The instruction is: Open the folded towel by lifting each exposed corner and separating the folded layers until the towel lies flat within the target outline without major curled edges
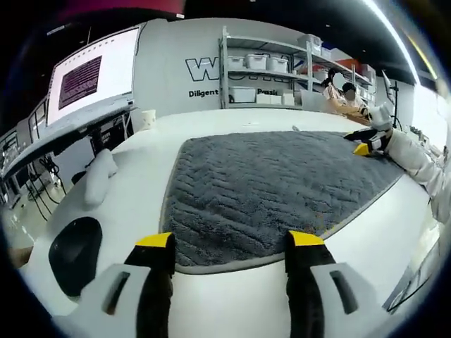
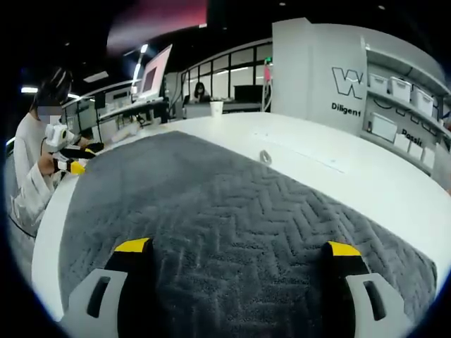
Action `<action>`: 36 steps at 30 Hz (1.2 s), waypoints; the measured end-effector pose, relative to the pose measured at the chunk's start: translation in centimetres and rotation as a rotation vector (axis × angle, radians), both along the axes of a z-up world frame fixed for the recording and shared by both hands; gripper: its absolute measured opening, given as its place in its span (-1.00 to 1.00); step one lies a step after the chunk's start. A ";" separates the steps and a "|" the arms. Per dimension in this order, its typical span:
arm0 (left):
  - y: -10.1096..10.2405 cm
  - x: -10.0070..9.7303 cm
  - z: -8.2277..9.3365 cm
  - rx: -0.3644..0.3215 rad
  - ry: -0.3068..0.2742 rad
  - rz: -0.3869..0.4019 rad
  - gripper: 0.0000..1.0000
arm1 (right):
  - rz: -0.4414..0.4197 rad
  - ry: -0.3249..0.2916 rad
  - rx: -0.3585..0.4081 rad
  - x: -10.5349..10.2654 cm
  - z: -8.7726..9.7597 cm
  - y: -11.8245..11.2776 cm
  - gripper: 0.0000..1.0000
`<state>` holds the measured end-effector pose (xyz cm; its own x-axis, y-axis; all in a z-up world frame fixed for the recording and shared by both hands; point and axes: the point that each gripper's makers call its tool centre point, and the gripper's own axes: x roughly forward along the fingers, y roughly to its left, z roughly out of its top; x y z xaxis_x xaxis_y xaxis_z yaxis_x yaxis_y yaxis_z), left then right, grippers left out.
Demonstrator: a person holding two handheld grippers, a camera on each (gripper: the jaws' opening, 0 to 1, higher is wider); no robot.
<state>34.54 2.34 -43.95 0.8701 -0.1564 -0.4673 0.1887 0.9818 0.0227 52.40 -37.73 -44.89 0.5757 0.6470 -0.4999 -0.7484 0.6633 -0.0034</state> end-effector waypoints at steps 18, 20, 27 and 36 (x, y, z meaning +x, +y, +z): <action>0.2 -0.7 -0.1 -0.001 0.014 -0.013 0.22 | 0.001 -0.002 0.002 0.0 -0.1 0.0 0.99; 0.2 -0.6 -0.1 0.001 0.017 -0.015 0.22 | 0.001 -0.002 0.002 0.0 -0.1 0.0 0.99; -0.2 -0.6 0.3 -0.041 0.023 -0.041 0.27 | 0.002 -0.002 0.002 0.0 -0.1 0.0 0.99; -3.0 1.6 3.1 -0.091 -0.059 -0.074 0.23 | 0.002 -0.001 0.001 0.0 -0.1 0.0 0.99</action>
<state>36.10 -0.66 -40.85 0.8802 -0.2607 -0.3966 0.2619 0.9637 -0.0523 52.41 -37.68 -44.99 0.5750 0.6484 -0.4990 -0.7496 0.6619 -0.0037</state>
